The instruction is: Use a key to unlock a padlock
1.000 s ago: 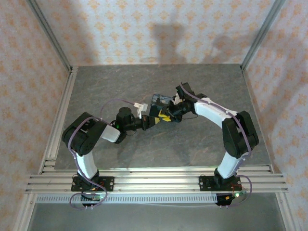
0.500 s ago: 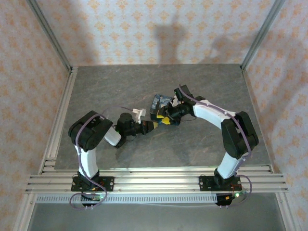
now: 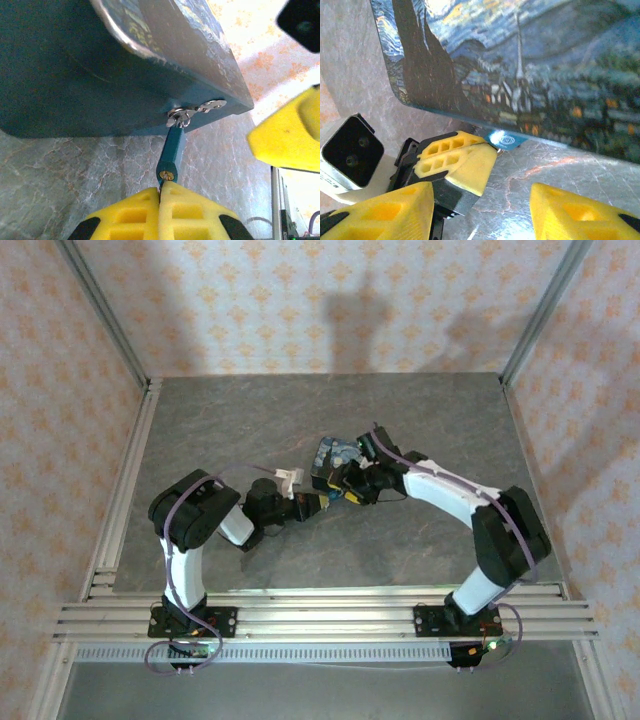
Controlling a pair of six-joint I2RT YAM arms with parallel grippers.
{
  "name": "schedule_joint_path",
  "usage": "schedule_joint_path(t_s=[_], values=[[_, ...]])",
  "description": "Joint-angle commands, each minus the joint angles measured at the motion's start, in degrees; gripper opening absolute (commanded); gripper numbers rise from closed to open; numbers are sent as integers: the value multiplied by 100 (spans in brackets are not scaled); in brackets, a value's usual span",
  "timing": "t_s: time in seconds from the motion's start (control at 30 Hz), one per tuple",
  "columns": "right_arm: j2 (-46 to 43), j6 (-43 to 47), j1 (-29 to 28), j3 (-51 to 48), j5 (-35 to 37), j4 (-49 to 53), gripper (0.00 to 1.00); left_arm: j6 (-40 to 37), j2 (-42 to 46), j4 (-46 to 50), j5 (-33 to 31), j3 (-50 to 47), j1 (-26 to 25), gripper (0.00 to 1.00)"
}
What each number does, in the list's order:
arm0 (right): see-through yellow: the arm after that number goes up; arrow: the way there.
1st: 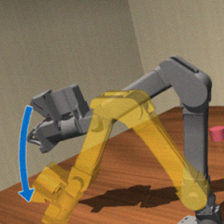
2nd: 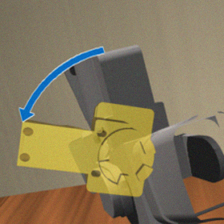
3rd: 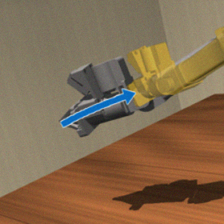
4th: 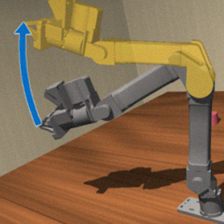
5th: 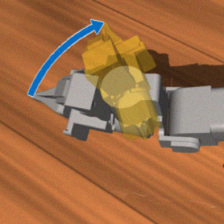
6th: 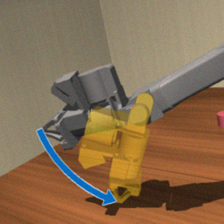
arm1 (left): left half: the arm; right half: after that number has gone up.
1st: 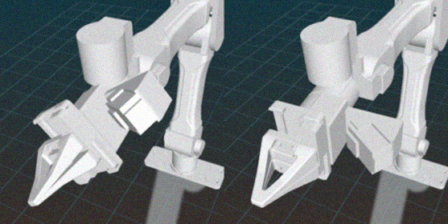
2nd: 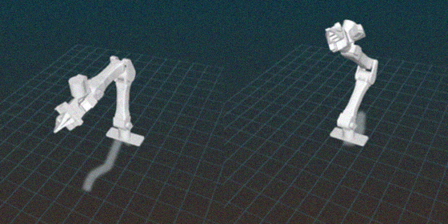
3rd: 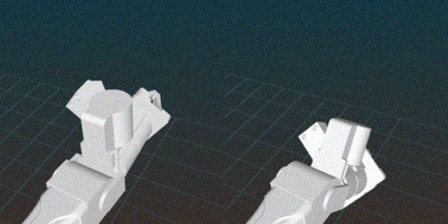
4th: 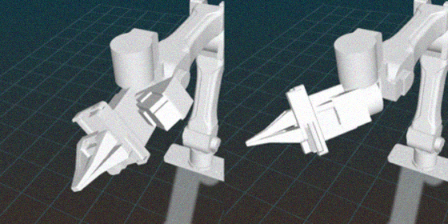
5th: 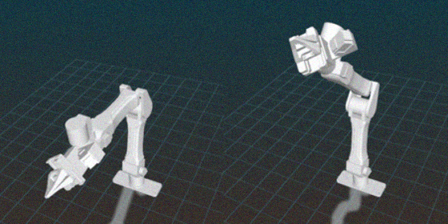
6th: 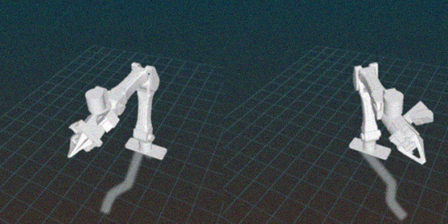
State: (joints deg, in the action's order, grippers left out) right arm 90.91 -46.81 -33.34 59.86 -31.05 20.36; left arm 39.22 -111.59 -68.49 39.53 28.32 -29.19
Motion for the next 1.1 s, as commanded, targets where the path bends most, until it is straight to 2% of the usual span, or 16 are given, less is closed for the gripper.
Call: schedule_joint_path(t_s=[0.0,0.27,0.77,1.07], values=[[-213,-504,-251,-300,1022,-383,54,2,76,65,-342,-72,-116,0],[-285,-1303,-602,-889,1578,-1116,55,112,154,20,-735,-252,-250,0],[153,-1577,-672,-932,1560,-1658,53,234,173,28,-1034,-221,-542,0],[172,-1431,-828,-957,2191,-1662,47,286,173,30,-1026,-212,-570,0]])
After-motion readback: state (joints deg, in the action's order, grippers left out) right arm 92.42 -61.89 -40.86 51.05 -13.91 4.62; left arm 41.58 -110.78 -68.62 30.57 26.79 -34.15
